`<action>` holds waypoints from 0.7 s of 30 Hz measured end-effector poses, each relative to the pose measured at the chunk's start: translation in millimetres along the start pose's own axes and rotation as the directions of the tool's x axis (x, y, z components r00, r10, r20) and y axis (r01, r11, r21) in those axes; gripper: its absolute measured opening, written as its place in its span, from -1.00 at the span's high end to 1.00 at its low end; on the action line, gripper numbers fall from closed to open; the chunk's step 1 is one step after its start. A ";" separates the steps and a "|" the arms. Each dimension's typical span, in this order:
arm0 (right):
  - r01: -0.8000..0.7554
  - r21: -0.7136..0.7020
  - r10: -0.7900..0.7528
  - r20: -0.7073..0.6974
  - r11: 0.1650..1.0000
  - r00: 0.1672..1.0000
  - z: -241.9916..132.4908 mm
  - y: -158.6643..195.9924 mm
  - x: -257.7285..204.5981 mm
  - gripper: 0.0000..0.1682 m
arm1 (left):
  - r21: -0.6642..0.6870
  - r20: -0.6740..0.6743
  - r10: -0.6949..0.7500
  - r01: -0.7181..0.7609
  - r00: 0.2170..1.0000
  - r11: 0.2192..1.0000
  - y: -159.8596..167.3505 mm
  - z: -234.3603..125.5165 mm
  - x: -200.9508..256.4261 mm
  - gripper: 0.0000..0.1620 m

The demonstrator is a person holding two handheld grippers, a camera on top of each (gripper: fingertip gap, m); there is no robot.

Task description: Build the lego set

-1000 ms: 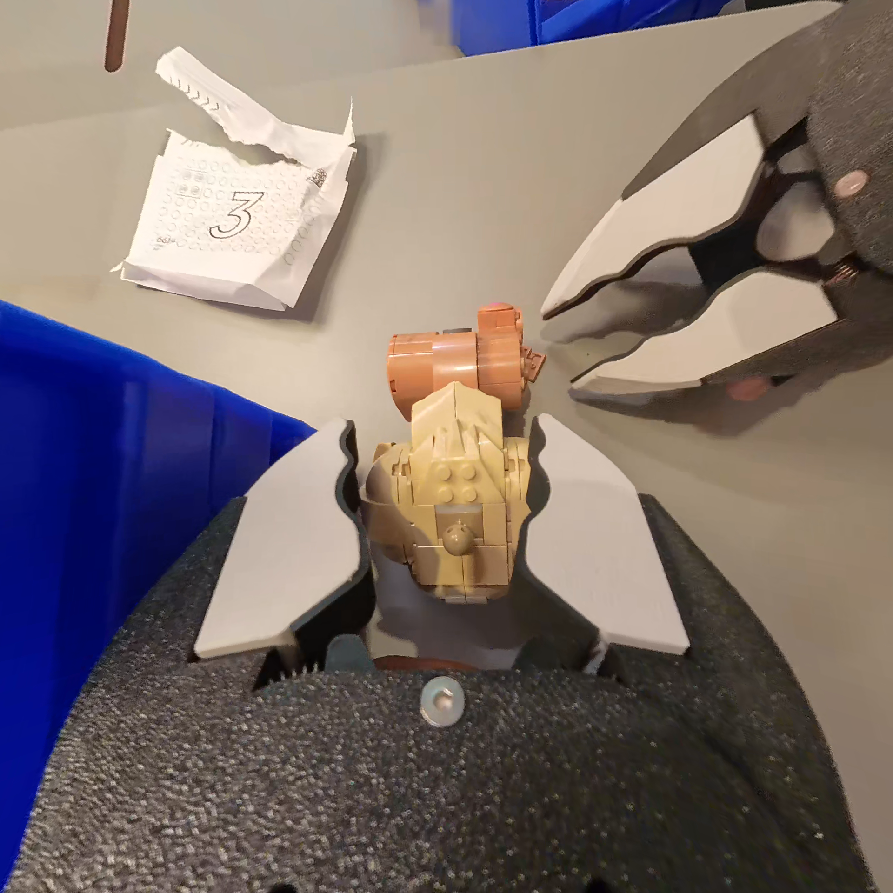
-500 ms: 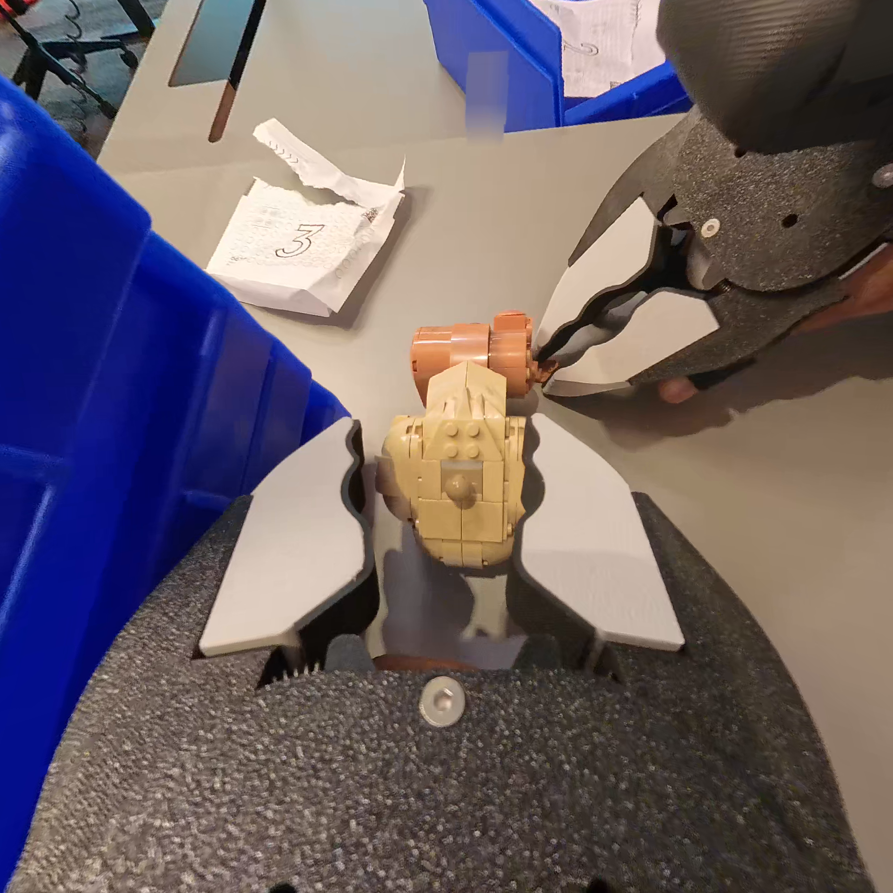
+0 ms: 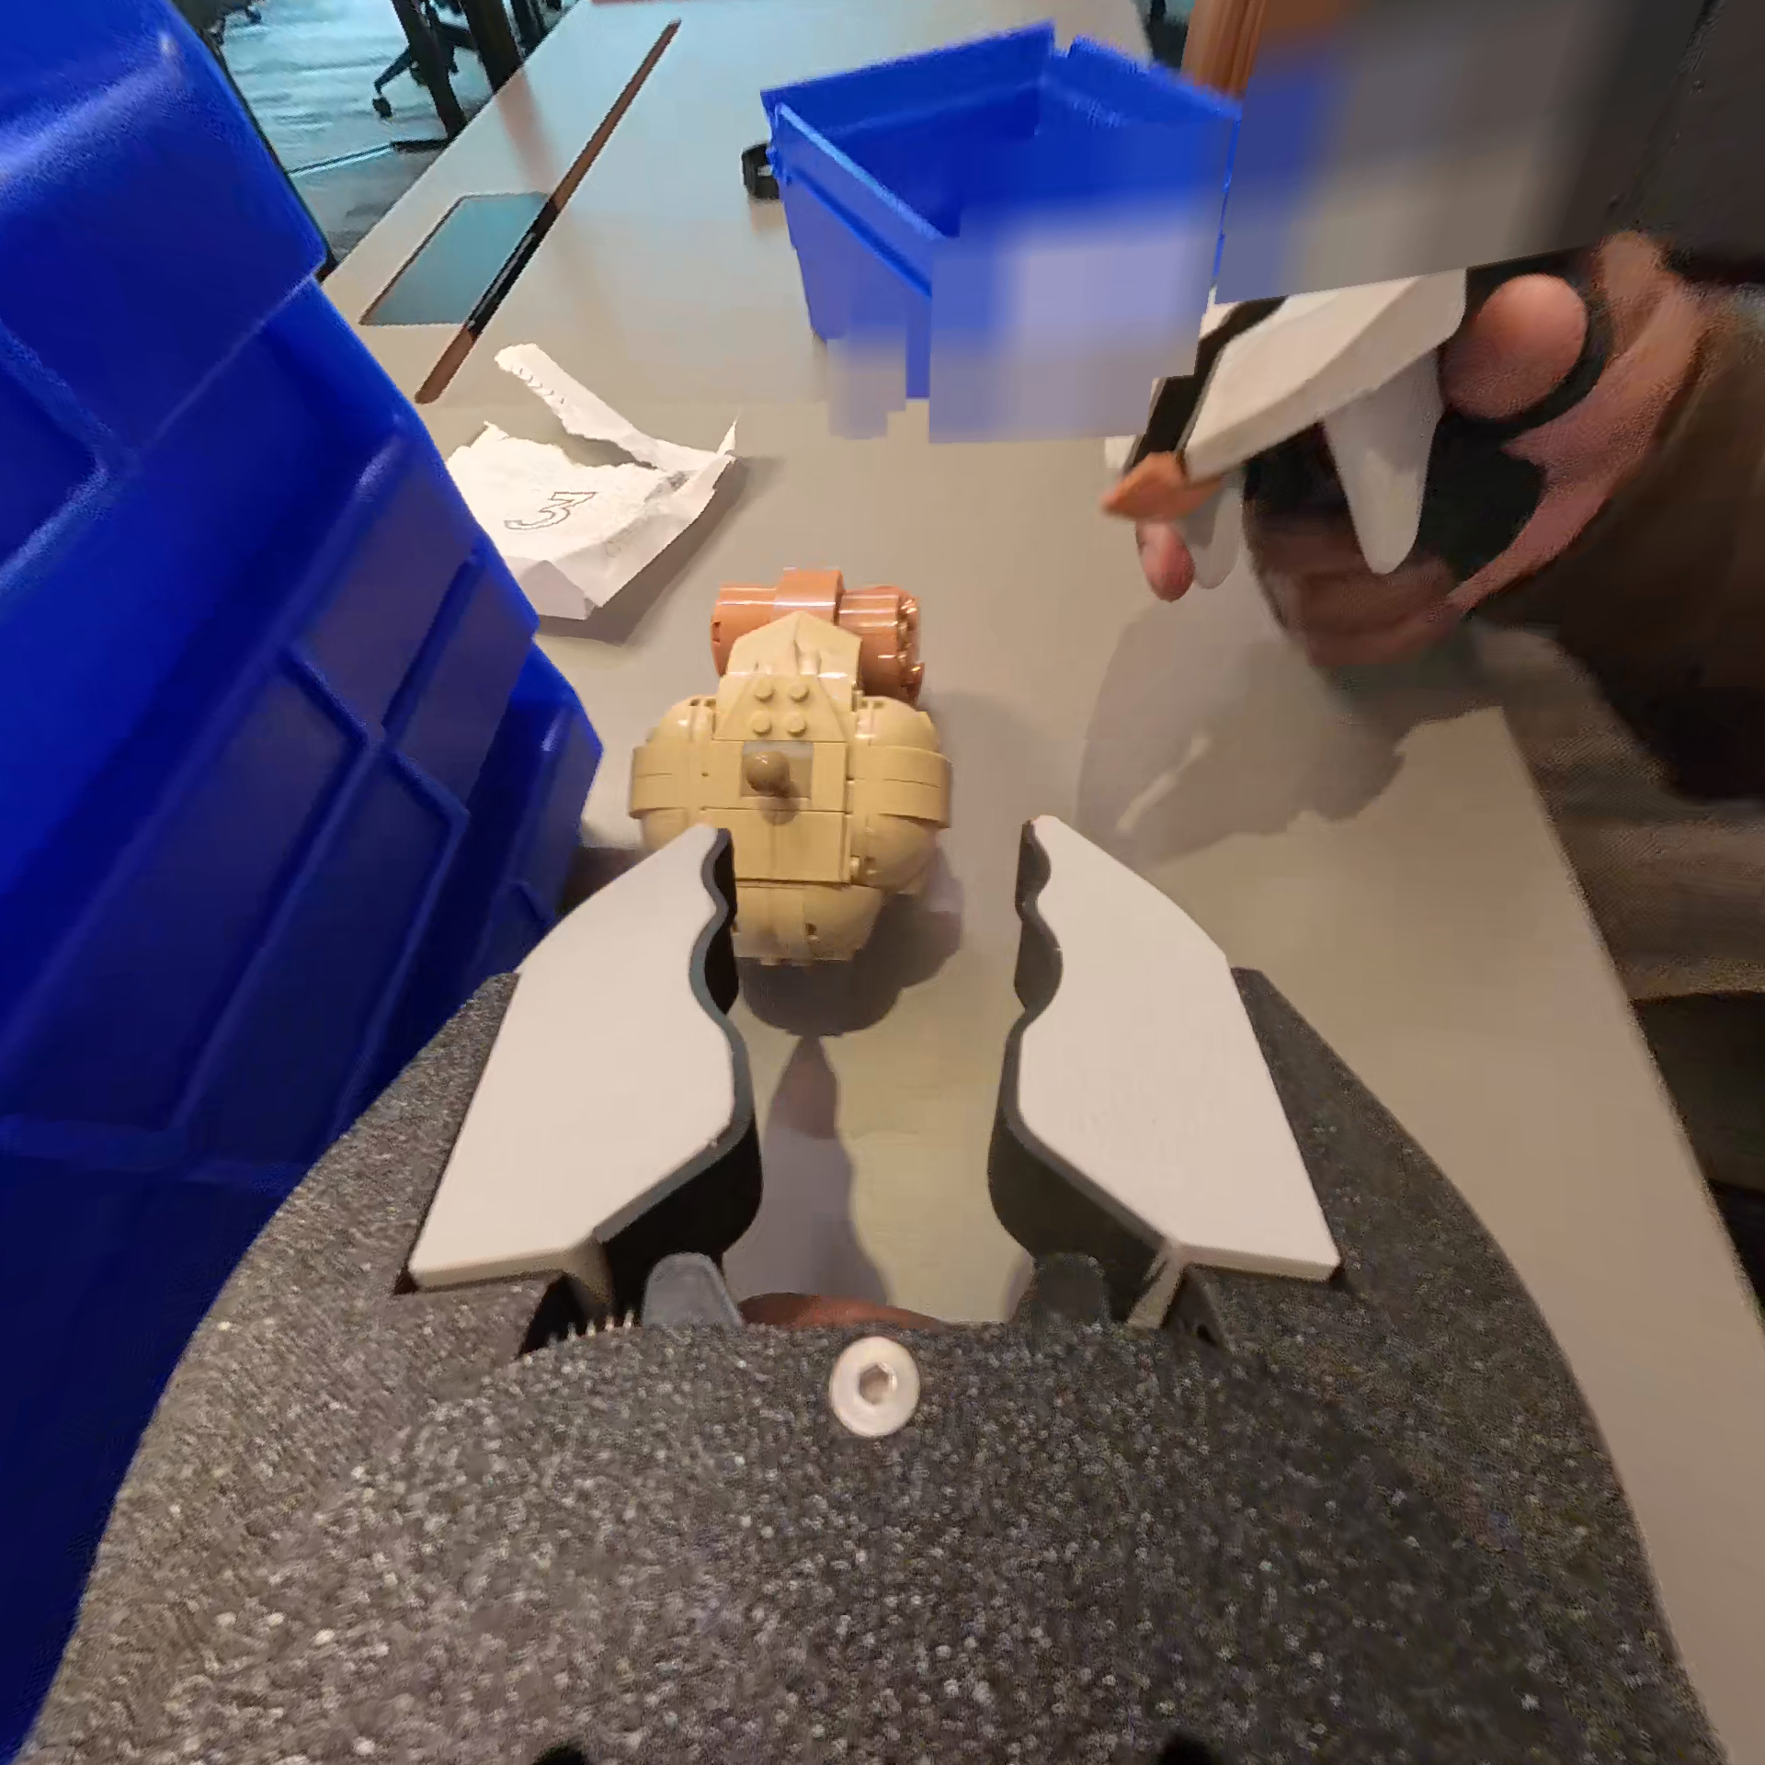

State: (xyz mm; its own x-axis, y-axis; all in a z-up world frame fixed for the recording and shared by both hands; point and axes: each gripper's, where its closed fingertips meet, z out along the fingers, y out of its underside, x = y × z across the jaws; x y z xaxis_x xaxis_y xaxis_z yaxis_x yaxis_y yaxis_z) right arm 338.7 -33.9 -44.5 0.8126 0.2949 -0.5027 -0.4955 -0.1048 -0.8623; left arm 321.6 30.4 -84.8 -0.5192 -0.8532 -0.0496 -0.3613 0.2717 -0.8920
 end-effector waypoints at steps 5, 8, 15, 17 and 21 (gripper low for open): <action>-0.100 0.177 0.076 0.136 0.979 0.988 6.9 -23.4 -14.6 0.89 | 0.120 -0.080 -0.202 0.210 0.976 0.970 0.0 -3.3 12.2 0.35; -0.112 0.189 0.088 0.130 0.976 0.988 16.9 -26.2 -12.4 0.89 | 0.126 -0.092 -0.235 0.245 0.968 0.961 8.7 1.8 16.9 0.35; 0.097 0.109 -0.090 -0.070 0.989 0.994 56.4 -56.2 -3.5 0.89 | 0.130 -0.080 -0.219 0.228 0.972 0.965 18.9 11.5 22.6 0.37; 0.216 0.036 -0.208 -0.156 0.976 0.966 82.2 -80.0 -3.3 0.89 | 0.131 -0.078 -0.202 0.211 0.976 0.969 18.5 11.8 24.3 0.37; 0.444 -0.167 -0.474 -0.360 0.880 0.804 141.6 -129.7 12.4 0.87 | 0.135 -0.076 -0.185 0.194 0.980 0.972 18.2 11.2 25.8 0.37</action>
State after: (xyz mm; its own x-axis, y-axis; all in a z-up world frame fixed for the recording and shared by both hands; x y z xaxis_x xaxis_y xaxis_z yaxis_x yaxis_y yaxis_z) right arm 369.5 117.9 69.8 0.9983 -0.0549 -0.0173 -0.0238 -0.1198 -0.9925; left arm 310.2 8.4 -107.3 -0.5006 -0.8525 0.1507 -0.3475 0.0384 -0.9369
